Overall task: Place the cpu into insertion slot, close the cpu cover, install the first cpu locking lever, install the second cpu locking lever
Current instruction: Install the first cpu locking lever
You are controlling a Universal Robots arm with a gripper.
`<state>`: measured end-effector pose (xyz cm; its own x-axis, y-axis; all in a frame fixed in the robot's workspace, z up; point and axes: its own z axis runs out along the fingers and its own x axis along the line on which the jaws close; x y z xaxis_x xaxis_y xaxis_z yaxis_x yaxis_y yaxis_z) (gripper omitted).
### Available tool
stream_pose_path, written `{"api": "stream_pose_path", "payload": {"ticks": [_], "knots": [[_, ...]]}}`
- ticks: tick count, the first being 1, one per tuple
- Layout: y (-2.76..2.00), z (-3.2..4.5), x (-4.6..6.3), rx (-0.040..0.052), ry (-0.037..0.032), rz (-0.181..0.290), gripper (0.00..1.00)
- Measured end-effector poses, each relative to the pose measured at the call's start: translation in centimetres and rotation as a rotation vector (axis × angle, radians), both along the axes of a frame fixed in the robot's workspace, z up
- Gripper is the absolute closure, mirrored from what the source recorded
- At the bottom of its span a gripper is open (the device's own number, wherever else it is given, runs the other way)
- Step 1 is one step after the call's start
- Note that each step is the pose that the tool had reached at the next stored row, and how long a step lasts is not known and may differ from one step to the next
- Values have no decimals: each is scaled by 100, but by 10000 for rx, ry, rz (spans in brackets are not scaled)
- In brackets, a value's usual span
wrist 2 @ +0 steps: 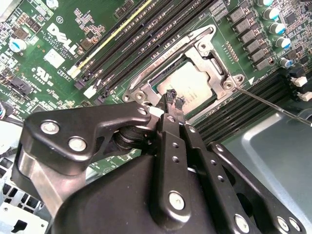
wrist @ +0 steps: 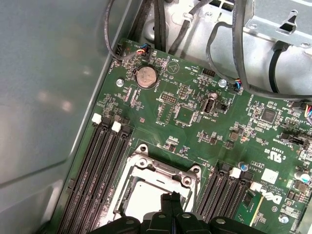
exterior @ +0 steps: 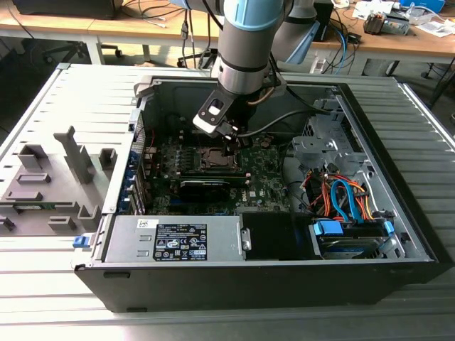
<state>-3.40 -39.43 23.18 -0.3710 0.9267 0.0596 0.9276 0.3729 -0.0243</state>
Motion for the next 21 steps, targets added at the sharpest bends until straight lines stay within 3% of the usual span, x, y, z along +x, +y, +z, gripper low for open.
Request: {"api": "stream_pose_path", "payload": {"ticks": [21], "knots": [[0,0,0,0,-1,294,89]]}}
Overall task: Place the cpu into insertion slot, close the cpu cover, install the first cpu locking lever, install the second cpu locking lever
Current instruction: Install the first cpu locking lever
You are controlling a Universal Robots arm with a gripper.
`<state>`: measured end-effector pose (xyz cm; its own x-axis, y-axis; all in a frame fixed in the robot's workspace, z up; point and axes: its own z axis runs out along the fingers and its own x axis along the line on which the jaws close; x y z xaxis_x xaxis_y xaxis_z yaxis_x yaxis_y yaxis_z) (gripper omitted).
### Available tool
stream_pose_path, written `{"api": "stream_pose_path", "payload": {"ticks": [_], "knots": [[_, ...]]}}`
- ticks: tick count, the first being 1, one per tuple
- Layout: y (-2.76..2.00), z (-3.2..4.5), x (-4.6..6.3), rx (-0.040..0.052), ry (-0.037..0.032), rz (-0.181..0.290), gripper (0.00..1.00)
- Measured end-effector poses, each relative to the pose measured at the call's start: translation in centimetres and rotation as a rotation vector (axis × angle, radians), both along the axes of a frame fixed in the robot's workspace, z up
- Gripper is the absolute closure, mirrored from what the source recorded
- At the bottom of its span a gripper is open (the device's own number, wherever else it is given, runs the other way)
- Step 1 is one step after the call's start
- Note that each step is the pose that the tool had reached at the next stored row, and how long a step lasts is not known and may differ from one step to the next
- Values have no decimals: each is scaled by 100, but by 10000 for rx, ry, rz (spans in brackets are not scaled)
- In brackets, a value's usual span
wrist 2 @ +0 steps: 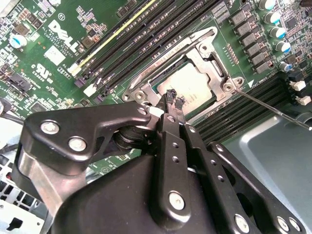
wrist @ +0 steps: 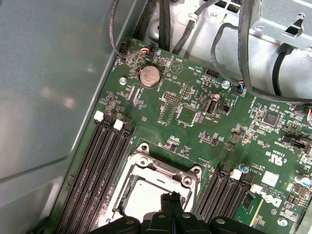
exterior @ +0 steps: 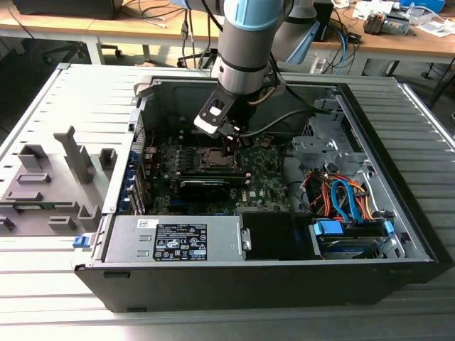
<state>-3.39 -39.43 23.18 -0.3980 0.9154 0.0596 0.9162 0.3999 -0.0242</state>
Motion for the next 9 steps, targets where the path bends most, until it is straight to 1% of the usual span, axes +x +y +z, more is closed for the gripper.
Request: {"api": "stream_pose_path", "payload": {"ticks": [9], "knots": [[0,0,0,0,0,96,89]]}}
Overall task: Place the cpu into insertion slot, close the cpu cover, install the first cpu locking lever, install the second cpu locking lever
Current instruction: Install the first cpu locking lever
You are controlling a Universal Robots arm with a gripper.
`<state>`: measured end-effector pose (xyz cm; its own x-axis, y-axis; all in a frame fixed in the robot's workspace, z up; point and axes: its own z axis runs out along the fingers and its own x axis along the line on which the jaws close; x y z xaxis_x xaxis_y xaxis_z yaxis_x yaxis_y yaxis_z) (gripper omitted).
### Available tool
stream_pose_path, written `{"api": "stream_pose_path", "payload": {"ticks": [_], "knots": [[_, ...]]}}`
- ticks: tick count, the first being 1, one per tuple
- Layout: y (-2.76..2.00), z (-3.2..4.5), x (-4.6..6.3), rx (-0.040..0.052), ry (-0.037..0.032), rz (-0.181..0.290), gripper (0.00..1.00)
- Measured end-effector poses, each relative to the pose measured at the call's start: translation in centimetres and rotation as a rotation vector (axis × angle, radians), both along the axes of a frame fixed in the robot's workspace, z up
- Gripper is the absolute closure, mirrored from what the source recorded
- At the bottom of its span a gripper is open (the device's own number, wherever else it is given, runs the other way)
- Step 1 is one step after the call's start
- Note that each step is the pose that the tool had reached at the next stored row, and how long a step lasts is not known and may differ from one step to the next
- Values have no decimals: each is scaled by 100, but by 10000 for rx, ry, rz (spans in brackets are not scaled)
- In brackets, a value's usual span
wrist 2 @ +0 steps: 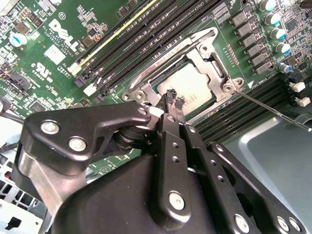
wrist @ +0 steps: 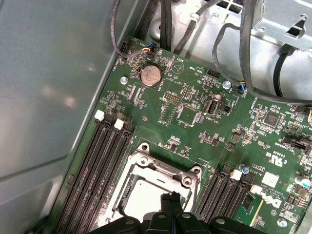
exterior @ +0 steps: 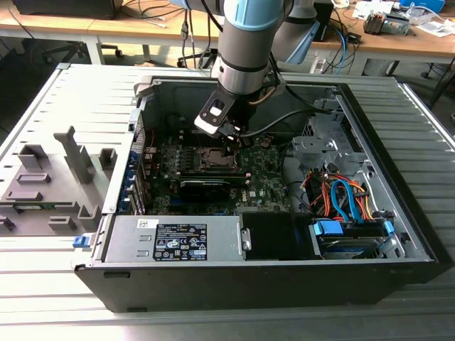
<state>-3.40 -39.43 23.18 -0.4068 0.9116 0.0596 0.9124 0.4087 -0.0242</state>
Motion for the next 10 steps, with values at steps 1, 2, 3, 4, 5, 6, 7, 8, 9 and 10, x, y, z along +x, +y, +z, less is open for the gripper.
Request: {"api": "stream_pose_path", "payload": {"ticks": [1,2,3,4,5,6,7,8,9,10], "knots": [[0,0,0,0,0,9,89],[0,0,0,0,1,21,89],[0,0,0,0,1,30,89],[0,0,0,0,1,46,89],[0,0,0,0,0,55,89],[0,0,0,0,1,63,89],[0,0,0,0,1,72,89],[0,0,0,0,0,80,89],[0,0,0,0,0,89,89],[0,0,0,1,1,101,89]]}}
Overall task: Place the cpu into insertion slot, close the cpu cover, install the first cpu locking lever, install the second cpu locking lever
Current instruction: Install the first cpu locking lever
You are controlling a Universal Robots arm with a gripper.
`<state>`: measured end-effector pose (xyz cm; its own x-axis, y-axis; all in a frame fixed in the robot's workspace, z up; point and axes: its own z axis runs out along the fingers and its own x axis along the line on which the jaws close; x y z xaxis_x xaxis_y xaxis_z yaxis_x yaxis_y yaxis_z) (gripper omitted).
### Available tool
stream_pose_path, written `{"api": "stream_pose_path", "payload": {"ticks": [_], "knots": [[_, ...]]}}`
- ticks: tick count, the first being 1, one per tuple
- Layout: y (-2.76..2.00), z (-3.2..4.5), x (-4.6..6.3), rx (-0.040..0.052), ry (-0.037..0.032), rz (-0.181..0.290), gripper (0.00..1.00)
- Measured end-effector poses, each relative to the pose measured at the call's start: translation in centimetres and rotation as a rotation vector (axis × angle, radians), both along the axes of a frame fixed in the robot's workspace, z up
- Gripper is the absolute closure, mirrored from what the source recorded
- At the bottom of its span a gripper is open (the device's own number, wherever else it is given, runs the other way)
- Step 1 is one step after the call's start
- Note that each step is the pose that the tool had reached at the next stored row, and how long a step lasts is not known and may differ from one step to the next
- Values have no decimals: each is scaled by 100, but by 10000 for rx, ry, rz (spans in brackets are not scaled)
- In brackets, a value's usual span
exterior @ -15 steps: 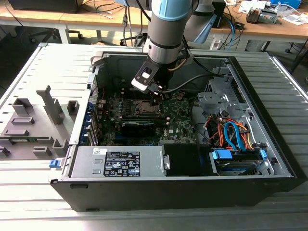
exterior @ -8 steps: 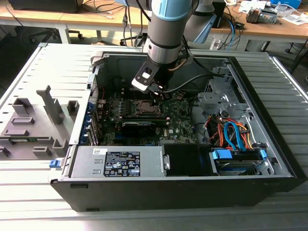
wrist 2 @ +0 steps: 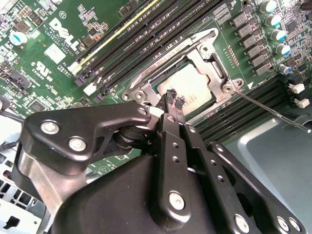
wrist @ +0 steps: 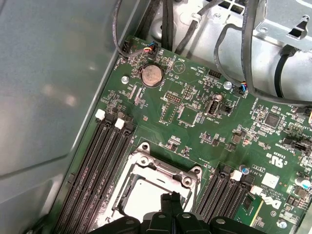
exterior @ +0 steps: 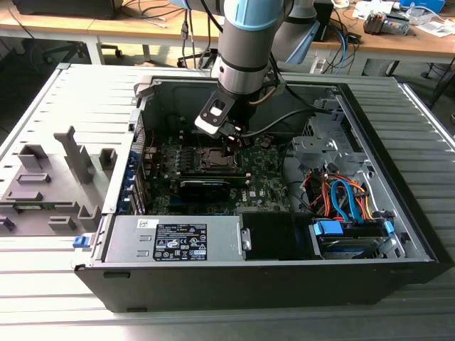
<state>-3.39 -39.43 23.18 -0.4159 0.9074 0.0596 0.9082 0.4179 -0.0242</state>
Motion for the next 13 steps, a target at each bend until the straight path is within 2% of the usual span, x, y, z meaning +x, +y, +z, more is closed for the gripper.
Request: {"api": "stream_pose_path", "payload": {"ticks": [13], "knots": [[0,0,0,0,0,132,89]]}}
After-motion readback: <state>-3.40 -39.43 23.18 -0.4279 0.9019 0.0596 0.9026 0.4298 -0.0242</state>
